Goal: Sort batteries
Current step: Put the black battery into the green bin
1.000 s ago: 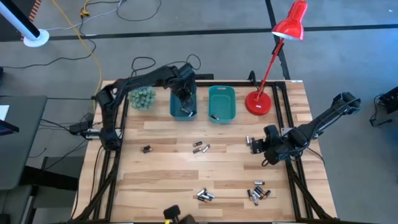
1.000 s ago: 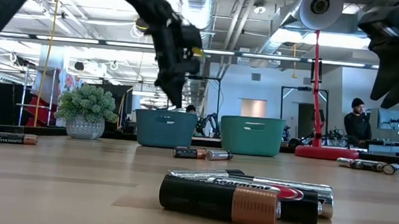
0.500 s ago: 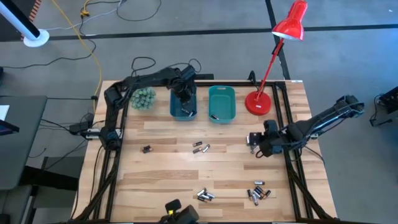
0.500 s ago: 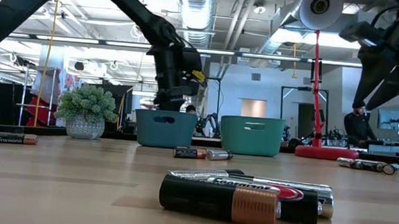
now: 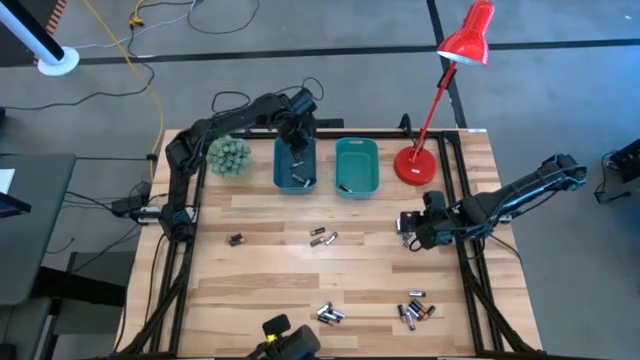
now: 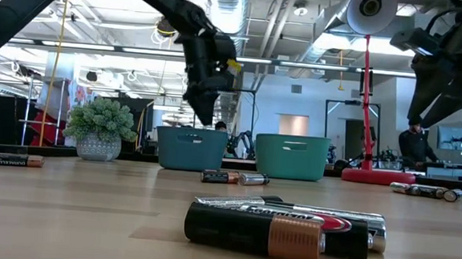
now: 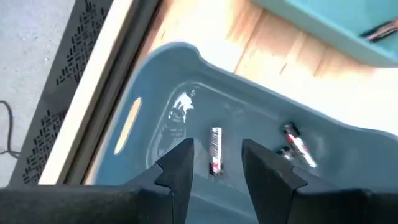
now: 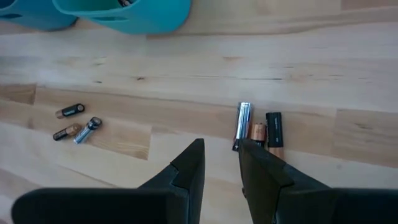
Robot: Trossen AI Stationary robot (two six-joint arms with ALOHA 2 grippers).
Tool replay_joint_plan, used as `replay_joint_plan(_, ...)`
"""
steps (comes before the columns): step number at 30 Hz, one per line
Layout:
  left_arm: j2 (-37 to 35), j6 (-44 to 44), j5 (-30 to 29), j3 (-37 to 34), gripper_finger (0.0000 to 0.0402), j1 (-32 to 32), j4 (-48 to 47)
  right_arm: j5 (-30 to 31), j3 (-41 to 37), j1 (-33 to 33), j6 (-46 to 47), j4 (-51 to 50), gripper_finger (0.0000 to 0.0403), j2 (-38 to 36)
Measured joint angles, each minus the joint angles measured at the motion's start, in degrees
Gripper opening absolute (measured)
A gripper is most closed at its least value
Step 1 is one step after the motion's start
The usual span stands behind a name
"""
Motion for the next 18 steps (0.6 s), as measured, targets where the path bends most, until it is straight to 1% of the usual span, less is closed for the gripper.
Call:
replay_joint_plan(4, -0.09, -0.82, 0.01, 4.17, 0.0132, -0.01, -4.36, -0.05, 0.00, 0.16, -1.73, 0.01, 0.0118, 0.00)
replay_joint_plan(9, -0.59, -5.11, 1.81, 4.43, 0.0132, -1.11, -8.93, -0.58, -0.02, 0.21, -4.90, 0.35, 0.0118, 0.00)
replay_joint_plan(14, -5.38, -9.67, 1.49, 0.41, 0.0132, -4.53, -7.87, -3.48, -0.02, 0.60, -8.12, 0.01, 0.0118, 0.00)
replay_joint_plan(18, -12.06, -13.06, 0.36, -5.87, 0.0132, -7.44, -3.82, -3.85, -0.04, 2.55, -8.75, -0.12, 0.0118, 0.00)
